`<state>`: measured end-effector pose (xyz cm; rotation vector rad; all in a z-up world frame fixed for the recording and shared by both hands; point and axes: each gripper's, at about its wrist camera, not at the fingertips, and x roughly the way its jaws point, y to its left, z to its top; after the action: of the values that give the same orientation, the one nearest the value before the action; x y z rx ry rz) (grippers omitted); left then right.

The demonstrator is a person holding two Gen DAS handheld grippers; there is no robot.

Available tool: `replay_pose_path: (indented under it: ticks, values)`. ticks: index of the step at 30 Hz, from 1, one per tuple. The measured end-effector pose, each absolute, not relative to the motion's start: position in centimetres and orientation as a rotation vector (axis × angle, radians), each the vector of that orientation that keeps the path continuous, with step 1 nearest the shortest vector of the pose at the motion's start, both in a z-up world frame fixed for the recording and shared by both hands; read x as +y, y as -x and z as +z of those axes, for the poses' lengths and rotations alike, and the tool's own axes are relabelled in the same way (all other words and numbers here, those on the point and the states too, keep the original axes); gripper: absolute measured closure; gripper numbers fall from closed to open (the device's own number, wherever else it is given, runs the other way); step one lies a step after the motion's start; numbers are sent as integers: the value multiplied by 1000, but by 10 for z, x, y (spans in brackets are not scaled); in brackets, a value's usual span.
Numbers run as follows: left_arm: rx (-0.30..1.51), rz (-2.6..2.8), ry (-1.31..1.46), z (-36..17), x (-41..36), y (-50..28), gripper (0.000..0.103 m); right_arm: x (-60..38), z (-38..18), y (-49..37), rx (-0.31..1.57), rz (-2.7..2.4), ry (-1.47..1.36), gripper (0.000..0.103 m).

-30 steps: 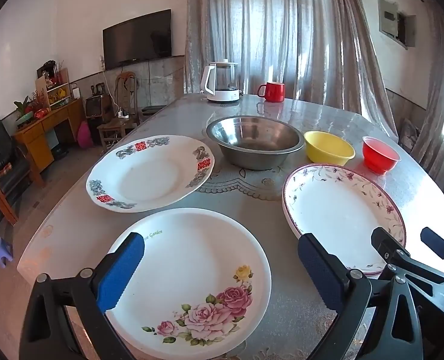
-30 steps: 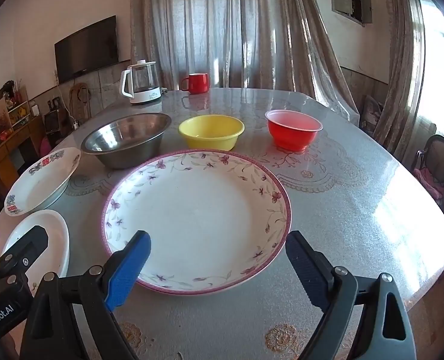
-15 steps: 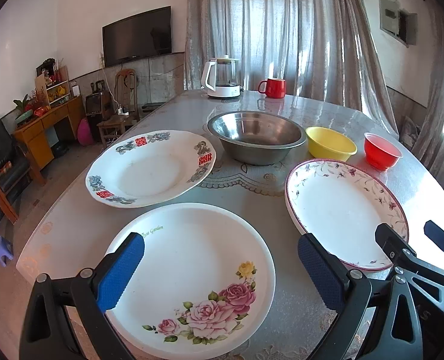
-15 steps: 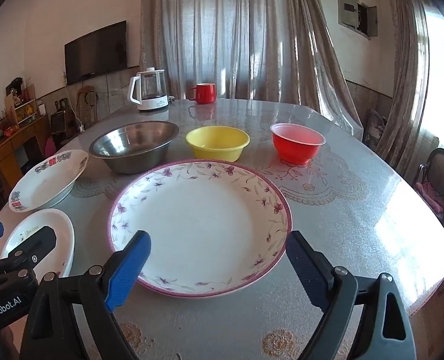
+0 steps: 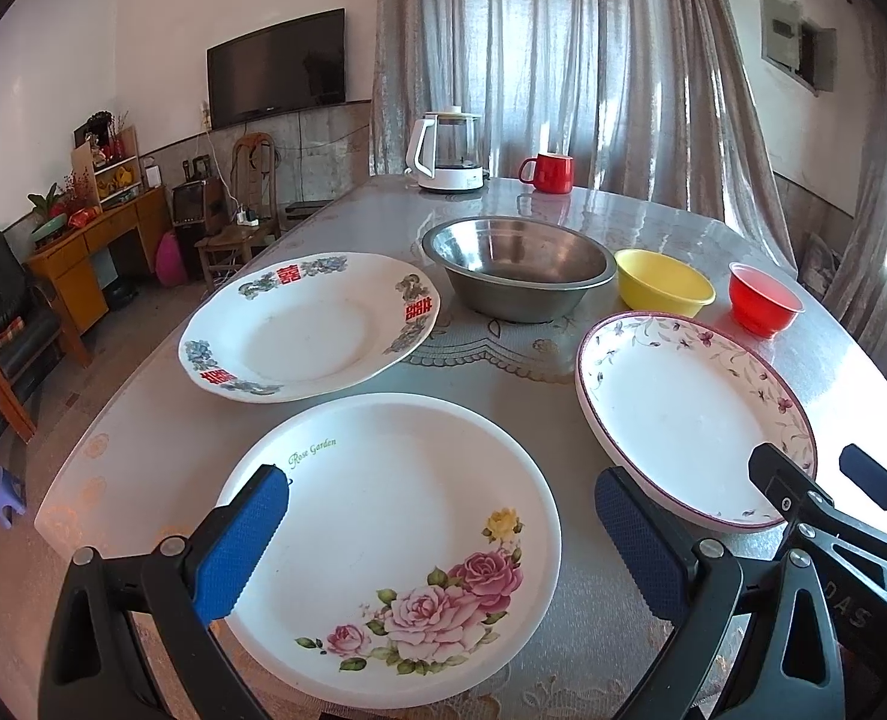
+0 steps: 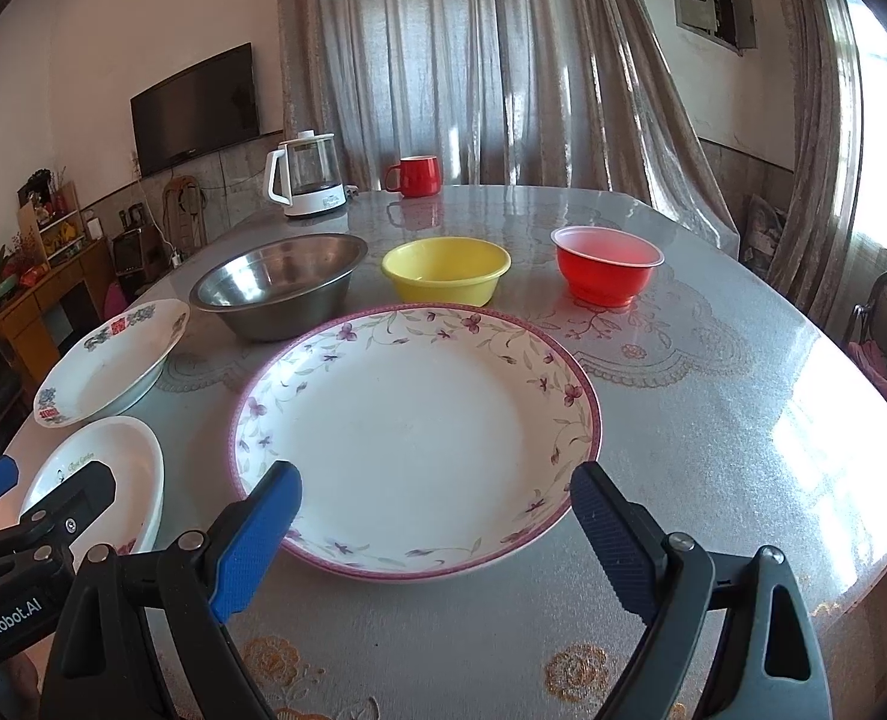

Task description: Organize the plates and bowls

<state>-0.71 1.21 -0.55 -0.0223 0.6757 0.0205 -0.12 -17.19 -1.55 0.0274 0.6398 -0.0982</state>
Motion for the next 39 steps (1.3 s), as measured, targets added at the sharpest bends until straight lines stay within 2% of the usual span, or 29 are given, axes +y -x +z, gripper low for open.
replay_pose_path:
  ticks: [39]
  values:
    - [708,-26,-23,-11,-8,-3,0,-189,-20,-4,639,-106,-58,10]
